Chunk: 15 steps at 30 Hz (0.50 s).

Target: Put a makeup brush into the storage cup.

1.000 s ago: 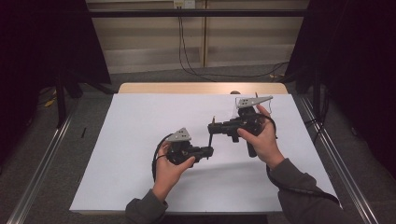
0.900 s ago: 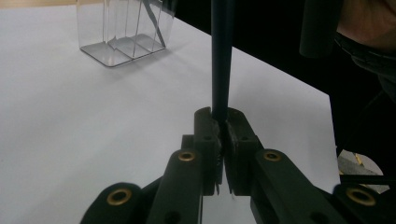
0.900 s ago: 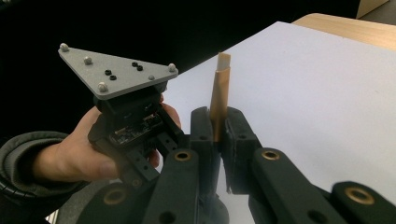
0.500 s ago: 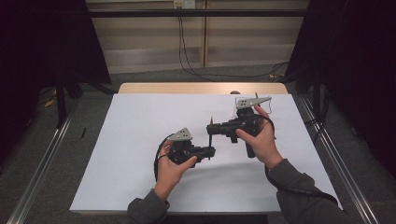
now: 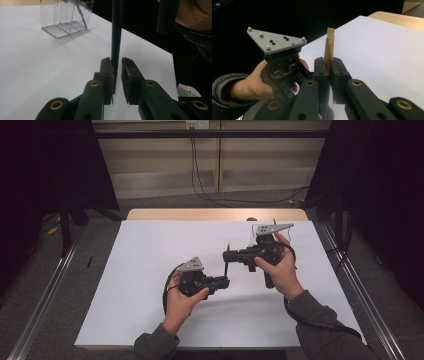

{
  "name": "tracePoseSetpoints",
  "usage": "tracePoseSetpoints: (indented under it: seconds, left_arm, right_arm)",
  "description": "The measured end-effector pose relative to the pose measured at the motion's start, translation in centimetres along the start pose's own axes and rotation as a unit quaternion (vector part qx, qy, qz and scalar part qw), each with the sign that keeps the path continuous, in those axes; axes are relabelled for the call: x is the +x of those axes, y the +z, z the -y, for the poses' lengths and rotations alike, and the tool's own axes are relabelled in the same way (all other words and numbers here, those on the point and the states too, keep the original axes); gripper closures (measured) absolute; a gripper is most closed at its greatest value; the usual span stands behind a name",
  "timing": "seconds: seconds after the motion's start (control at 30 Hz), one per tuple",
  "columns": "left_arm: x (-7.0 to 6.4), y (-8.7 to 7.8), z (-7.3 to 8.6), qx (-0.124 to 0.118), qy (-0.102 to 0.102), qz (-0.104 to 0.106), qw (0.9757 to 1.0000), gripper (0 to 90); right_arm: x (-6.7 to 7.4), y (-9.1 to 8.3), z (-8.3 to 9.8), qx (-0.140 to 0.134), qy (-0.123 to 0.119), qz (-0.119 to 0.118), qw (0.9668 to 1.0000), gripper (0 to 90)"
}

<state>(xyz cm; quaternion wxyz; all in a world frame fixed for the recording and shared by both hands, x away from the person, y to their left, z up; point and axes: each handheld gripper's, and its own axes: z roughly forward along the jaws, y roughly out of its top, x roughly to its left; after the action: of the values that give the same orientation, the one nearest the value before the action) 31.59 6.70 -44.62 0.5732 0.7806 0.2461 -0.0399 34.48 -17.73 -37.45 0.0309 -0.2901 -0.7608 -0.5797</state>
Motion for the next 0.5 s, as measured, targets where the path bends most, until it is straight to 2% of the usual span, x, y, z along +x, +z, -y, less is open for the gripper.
tracePoseSetpoints:
  seconds: [0.23, 0.5]
  left_arm:
    - [-0.09, 0.38, -0.2, 0.0, -0.002, 0.003, 1.0, 83.6]
    - [-0.1, 0.52, -0.09, -0.012, -0.008, 0.008, 0.9999, 81.9]
  right_arm:
    - [0.03, 0.3, 0.01, -0.016, 0.008, 0.003, 0.9998, 84.9]
    - [0.09, 0.57, 0.1, -0.028, 0.008, 0.009, 0.9995, 84.9]
